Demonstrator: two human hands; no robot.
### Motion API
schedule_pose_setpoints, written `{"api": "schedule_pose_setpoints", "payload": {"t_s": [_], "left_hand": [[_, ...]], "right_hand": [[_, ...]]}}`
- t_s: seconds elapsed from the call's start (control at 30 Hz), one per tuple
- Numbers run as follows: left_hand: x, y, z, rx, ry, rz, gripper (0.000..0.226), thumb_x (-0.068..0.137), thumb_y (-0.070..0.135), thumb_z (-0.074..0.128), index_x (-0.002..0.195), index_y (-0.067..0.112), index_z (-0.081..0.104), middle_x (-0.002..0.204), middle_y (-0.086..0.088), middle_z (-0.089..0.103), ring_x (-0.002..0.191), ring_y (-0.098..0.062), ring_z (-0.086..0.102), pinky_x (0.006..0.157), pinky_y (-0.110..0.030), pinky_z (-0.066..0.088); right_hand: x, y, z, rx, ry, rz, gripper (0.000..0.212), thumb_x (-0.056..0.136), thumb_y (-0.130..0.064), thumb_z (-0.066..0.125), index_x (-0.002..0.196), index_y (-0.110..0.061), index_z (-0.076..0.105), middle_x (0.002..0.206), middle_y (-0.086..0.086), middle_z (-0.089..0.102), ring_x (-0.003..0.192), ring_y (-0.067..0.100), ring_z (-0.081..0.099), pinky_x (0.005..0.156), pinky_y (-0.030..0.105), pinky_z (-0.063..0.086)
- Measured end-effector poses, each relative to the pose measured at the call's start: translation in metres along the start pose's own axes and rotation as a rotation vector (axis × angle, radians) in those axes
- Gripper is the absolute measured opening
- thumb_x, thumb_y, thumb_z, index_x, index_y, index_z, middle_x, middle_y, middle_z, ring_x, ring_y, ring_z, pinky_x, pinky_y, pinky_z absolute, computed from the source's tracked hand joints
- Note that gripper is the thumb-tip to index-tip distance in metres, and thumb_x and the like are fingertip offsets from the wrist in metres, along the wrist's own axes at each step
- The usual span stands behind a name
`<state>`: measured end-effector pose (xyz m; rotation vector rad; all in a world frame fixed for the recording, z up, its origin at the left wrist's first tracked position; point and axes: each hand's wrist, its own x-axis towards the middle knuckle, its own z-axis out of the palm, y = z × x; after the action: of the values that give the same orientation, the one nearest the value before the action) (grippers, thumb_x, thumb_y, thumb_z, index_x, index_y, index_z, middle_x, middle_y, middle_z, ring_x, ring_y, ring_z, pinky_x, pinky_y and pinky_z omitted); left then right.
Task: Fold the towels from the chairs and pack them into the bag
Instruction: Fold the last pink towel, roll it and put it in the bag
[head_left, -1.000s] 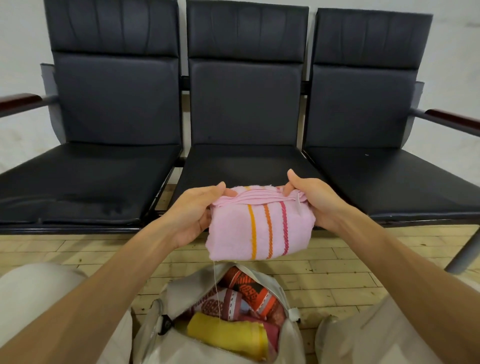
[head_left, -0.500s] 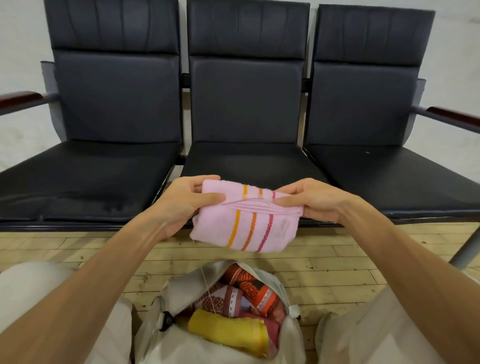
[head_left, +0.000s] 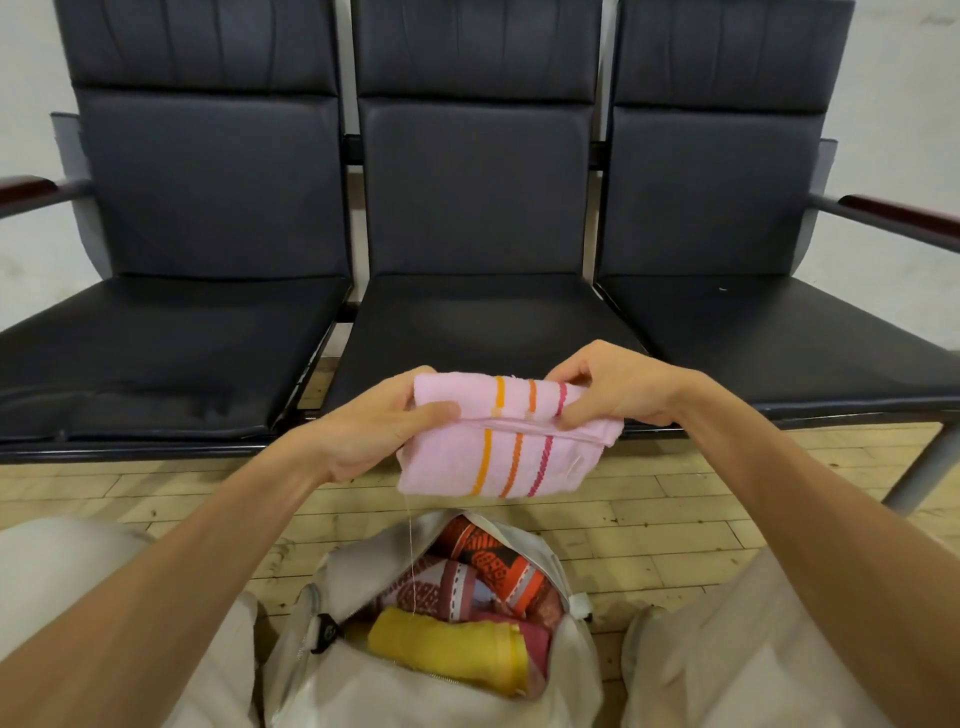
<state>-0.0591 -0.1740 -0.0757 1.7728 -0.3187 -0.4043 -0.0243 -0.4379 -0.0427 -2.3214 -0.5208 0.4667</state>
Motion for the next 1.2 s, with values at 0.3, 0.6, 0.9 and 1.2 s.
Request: {"api": "schedule_pose_setpoints", "payload": {"t_s": [0.3, 0.6, 0.9, 1.2], "left_hand": [[-0.008, 0.006, 0.001, 0.277, 0.033, 0.359, 0.027, 0.095, 0.015, 0.054, 0.122, 0.019, 0.052, 0.11, 0.013, 0.059, 0.107, -0.008, 0.06, 0.085, -0.024, 0.053], [-0.012, 0.008, -0.004, 0.017, 0.117, 0.324, 0.035, 0.091, 0.0, 0.057, 0.122, 0.016, 0.061, 0.114, 0.001, 0.067, 0.106, -0.019, 0.065, 0.08, -0.033, 0.058], [-0.015, 0.014, -0.01, -0.146, 0.205, 0.258, 0.032, 0.092, 0.003, 0.055, 0.112, 0.026, 0.065, 0.107, 0.003, 0.07, 0.1, -0.019, 0.068, 0.078, -0.04, 0.06], [-0.016, 0.015, -0.017, -0.502, -0.05, 0.085, 0.039, 0.089, 0.023, 0.04, 0.111, 0.007, 0.067, 0.112, -0.016, 0.066, 0.097, -0.031, 0.064, 0.074, -0.04, 0.056]], "right_hand": [[0.004, -0.005, 0.022, -0.259, 0.02, -0.077, 0.028, 0.078, -0.012, 0.072, 0.095, -0.019, 0.051, 0.1, 0.0, 0.061, 0.092, 0.017, 0.062, 0.073, 0.03, 0.055], [0.004, -0.002, 0.017, 0.042, 0.008, -0.192, 0.037, 0.085, 0.0, 0.065, 0.113, -0.02, 0.052, 0.112, -0.001, 0.06, 0.102, 0.014, 0.064, 0.08, 0.029, 0.058], [0.003, -0.001, 0.014, 0.76, -0.002, 0.003, 0.059, 0.087, -0.055, 0.044, 0.125, -0.013, 0.06, 0.118, 0.011, 0.069, 0.112, 0.027, 0.065, 0.095, 0.041, 0.053], [0.002, 0.001, 0.006, 0.628, 0.051, -0.125, 0.031, 0.088, -0.002, 0.062, 0.116, -0.013, 0.067, 0.112, 0.007, 0.07, 0.105, 0.025, 0.068, 0.076, 0.036, 0.058]]}}
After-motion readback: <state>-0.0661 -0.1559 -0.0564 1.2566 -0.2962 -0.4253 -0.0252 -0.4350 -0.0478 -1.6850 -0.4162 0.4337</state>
